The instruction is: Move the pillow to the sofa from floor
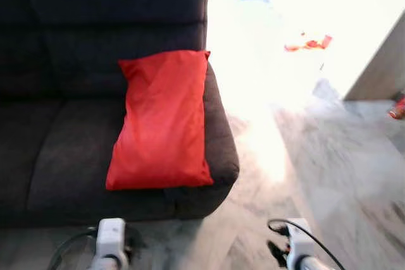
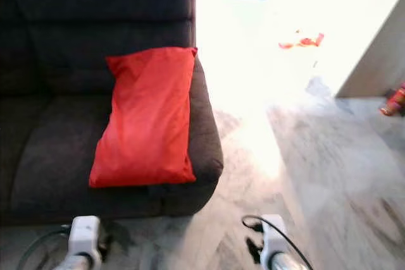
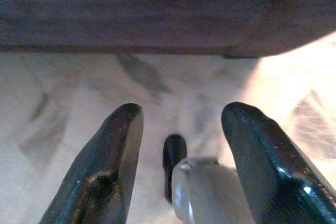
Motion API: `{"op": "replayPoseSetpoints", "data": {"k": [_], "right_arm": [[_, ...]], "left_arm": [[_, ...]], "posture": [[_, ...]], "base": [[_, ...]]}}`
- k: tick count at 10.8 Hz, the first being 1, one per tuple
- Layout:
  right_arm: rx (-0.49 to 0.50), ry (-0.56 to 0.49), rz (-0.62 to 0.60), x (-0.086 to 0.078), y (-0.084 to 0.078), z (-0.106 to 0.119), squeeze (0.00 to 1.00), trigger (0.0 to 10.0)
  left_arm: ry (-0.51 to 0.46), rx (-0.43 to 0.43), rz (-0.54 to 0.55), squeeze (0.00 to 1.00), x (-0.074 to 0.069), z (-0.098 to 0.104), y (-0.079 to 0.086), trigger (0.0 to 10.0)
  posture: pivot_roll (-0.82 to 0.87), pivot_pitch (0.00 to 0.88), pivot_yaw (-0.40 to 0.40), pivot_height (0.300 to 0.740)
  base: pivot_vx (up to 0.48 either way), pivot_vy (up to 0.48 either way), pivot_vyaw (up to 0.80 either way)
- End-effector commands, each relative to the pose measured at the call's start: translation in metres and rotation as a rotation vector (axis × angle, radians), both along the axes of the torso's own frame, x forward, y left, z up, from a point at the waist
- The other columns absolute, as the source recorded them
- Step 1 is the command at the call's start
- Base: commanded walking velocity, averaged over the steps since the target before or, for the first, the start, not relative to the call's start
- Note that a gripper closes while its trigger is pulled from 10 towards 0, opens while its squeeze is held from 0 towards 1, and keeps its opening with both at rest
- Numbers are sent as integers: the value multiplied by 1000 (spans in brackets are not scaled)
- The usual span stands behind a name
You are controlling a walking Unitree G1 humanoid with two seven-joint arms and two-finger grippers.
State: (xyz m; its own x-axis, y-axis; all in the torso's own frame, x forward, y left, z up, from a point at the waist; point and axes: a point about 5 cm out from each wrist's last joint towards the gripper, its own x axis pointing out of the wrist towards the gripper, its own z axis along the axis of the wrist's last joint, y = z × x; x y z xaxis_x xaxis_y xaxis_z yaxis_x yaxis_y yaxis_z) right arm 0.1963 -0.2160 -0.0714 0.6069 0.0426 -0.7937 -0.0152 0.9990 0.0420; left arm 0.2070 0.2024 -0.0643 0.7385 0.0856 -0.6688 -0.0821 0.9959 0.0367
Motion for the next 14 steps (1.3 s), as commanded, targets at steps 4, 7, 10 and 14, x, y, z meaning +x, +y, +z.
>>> {"op": "replayPoseSetpoints", "data": {"k": [4, 7, 10, 14], "right_arm": [[6, -5, 0, 2, 4, 0, 0, 10000], [8, -7, 1, 3, 4, 1, 0, 10000], [3, -7, 3, 3, 3, 1, 0, 10000], [-1, -6, -3, 4, 2, 1, 0, 10000]], "left_arm": [[32, 14, -7, 0, -7, -3, 5, 10000], [30, 13, -2, 0, -6, -3, 5, 10000], [29, 10, 17, 0, -6, -3, 5, 10000], [34, 3, 22, 0, -6, -3, 5, 10000]], "posture": [[193, 100, -62, 740], [191, 112, -63, 740], [187, 123, -67, 740], [185, 131, -69, 740]], "base": [[0, -316, 0], [0, -331, 0], [0, -96, 0], [0, 0, 0]]}}
